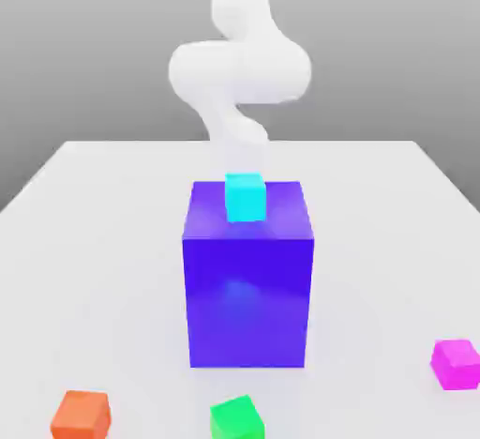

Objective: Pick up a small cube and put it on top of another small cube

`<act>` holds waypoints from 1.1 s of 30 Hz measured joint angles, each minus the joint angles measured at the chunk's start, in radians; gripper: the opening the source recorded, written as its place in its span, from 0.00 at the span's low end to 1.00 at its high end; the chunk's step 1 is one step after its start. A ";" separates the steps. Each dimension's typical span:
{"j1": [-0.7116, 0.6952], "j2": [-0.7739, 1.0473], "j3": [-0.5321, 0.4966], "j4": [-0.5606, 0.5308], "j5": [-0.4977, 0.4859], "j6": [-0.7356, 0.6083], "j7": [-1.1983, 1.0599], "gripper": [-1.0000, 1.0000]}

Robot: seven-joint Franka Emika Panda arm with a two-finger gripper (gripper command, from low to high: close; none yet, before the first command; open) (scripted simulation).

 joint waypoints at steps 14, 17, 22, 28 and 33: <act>0.308 0.516 0.005 -0.048 0.121 0.181 -0.546 0.50; 0.355 0.624 0.036 -0.059 0.123 0.221 -0.644 0.50; 0.429 0.801 0.074 -0.078 0.075 0.290 -0.772 0.50; 0.493 1.011 0.091 -0.093 -0.064 0.382 -0.846 0.50; 0.521 1.175 0.066 -0.064 -0.094 0.506 -0.838 0.00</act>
